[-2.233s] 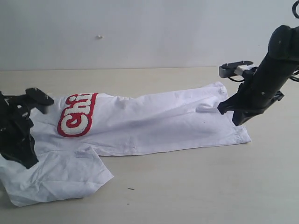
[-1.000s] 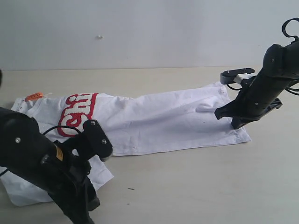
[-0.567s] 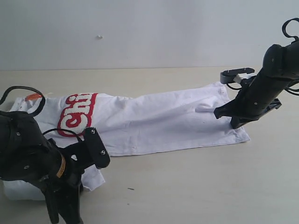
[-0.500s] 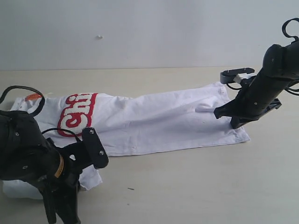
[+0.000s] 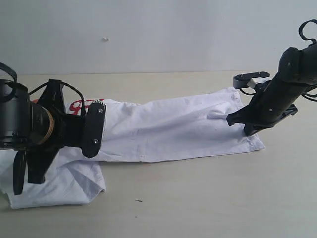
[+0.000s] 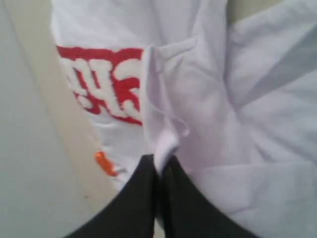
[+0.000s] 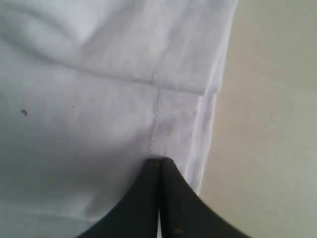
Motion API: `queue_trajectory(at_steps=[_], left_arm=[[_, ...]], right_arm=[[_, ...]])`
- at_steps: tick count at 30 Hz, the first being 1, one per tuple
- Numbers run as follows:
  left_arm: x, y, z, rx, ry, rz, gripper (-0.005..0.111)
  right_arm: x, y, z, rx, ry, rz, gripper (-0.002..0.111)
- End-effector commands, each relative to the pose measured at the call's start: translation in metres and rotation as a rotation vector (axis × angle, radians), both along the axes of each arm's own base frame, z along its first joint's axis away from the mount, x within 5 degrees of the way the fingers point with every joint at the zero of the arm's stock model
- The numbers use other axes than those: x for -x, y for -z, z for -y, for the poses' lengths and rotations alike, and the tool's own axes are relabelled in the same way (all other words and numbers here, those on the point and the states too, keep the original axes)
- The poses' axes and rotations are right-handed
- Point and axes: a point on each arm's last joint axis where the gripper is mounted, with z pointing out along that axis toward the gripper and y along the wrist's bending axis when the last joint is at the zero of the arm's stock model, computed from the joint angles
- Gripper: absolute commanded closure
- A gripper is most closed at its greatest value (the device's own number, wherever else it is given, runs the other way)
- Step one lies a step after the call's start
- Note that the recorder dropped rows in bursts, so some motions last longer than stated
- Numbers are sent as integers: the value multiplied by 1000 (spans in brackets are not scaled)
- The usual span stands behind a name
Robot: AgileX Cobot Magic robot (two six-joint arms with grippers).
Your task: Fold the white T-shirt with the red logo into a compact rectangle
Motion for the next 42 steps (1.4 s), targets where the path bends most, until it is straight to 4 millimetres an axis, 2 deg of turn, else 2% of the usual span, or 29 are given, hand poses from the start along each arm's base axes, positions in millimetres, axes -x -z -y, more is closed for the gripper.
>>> queue_trajectory(at_steps=[1, 3, 4, 9, 11, 14, 18, 22, 24, 26, 29, 32, 38, 42], left_arm=[[-23, 7, -3, -199, 190, 107, 107], [-41, 18, -13, -257, 238, 146, 106], [-49, 25, -16, -241, 251, 159, 102], [-61, 35, -17, -169, 333, 131, 67], [-71, 28, -12, -111, 297, 159, 61], [-80, 18, -7, 28, 175, 199, 61], [-84, 10, -8, 373, -234, 205, 65], [-84, 16, -19, 625, -592, 73, 92], [-87, 15, -26, 695, -700, 20, 98], [-88, 14, -32, 739, -800, -57, 95], [-85, 18, -38, 727, -841, -201, 80], [-84, 21, -46, 717, -870, -242, 65], [-85, 52, -48, 597, -885, -320, 64], [-91, 67, -46, 622, -885, -305, 63]], right_arm=[[-1, 3, 0, 14, -13, 10, 108], [-1, 3, 0, 15, -15, 10, 108], [-1, 3, 0, 16, -14, 14, 108], [-3, 3, 1, 24, -18, 35, 108], [-3, 3, 1, 24, -17, 37, 108], [-3, 3, 1, 24, -17, 37, 108], [-3, 3, 1, 24, -17, 37, 108], [-3, 3, 1, 24, -16, 35, 108], [-3, 3, 1, 23, -16, 33, 108], [-3, 3, 1, 18, -12, 29, 108], [-3, 3, 1, 18, -12, 29, 108], [-3, 3, 1, 18, -12, 29, 108], [-3, 3, 1, 18, -12, 29, 108], [-2, 3, 1, 18, -12, 27, 108]])
